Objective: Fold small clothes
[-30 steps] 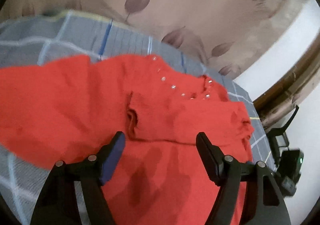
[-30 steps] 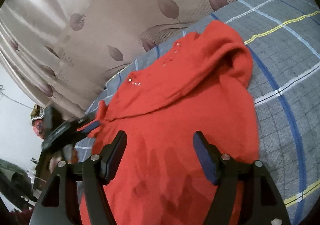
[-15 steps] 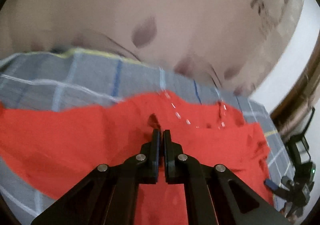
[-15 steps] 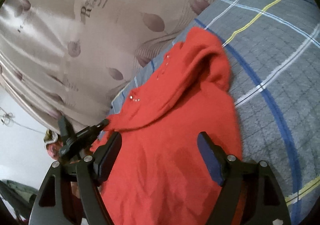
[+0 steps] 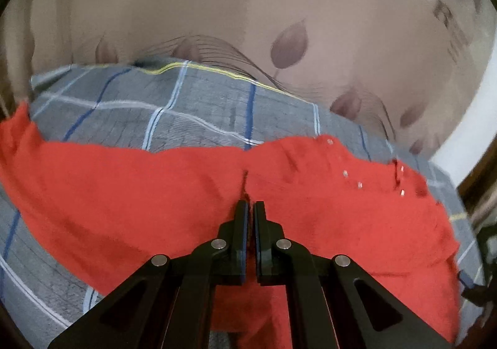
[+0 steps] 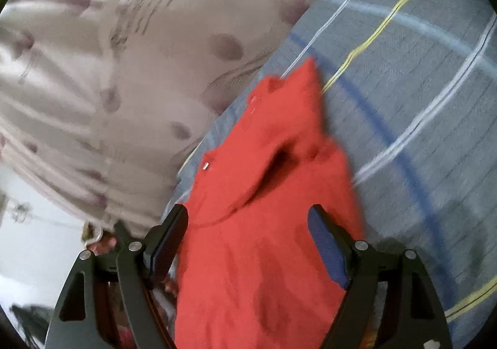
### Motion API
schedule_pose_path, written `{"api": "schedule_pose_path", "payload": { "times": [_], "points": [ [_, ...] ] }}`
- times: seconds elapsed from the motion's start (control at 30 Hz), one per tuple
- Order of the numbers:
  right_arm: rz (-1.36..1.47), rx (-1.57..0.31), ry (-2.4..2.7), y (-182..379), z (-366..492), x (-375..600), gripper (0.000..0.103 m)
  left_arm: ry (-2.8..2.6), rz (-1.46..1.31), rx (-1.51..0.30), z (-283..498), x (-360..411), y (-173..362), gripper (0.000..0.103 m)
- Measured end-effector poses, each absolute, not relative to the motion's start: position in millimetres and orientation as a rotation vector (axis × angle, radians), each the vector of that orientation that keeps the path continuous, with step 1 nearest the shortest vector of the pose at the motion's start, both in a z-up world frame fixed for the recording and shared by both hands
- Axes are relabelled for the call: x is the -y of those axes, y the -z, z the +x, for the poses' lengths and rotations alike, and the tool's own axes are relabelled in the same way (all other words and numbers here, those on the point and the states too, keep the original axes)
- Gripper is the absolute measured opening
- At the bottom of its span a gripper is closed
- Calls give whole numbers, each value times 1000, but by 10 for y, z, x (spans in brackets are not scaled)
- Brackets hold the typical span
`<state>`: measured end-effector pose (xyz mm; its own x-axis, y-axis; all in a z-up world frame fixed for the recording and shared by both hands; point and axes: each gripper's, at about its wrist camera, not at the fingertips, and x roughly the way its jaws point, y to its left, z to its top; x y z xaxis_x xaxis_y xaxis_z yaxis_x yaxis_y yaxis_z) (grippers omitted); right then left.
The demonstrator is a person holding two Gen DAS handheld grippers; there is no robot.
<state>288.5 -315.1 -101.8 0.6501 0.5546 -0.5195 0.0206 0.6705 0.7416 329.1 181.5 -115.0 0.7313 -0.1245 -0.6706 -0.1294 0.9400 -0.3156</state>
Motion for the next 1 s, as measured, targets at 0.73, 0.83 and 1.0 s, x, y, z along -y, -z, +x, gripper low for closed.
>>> {"api": "schedule_pose_path", "payload": {
  "times": [0.73,0.83,1.0],
  "points": [
    [-86,-841,29,970,3233,2589,8,24,-485,-754,3257,-1984,1257,4],
    [-9,-865,-162,950,3165,2615,16,27,-507,-756,3256,-2018,1276,4],
    [46,-894,-230,913,3118,2812,57,25,-499,-748,3236,-2001,1252,4]
  ]
}}
